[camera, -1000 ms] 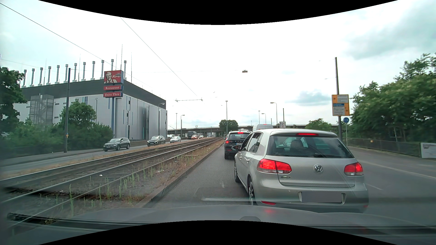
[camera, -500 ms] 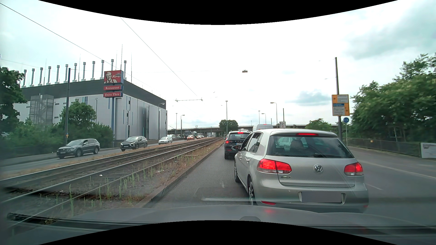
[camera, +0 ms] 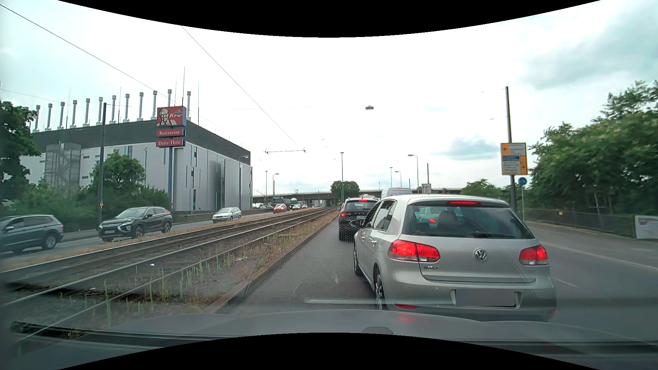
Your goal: Follow the waypoints while adhering to traffic rules and regulations
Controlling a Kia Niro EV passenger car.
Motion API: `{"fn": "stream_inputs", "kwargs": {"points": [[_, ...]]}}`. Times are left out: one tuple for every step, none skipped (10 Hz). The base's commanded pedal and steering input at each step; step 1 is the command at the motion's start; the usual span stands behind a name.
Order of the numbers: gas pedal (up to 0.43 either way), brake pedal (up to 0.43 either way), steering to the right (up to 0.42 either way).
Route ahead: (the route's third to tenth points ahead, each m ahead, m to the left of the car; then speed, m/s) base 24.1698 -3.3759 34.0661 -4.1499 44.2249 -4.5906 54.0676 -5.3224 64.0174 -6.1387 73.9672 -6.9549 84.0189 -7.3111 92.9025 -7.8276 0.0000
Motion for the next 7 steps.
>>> {"fn": "stream_inputs", "kwargs": {"points": [[0.0,0.244,0.001],[0.0,0.244,0.001],[0.0,0.244,0.001],[0.0,0.244,0.001],[0.0,0.25,0.001],[0.0,0.244,0.001],[0.0,0.244,0.001]]}}
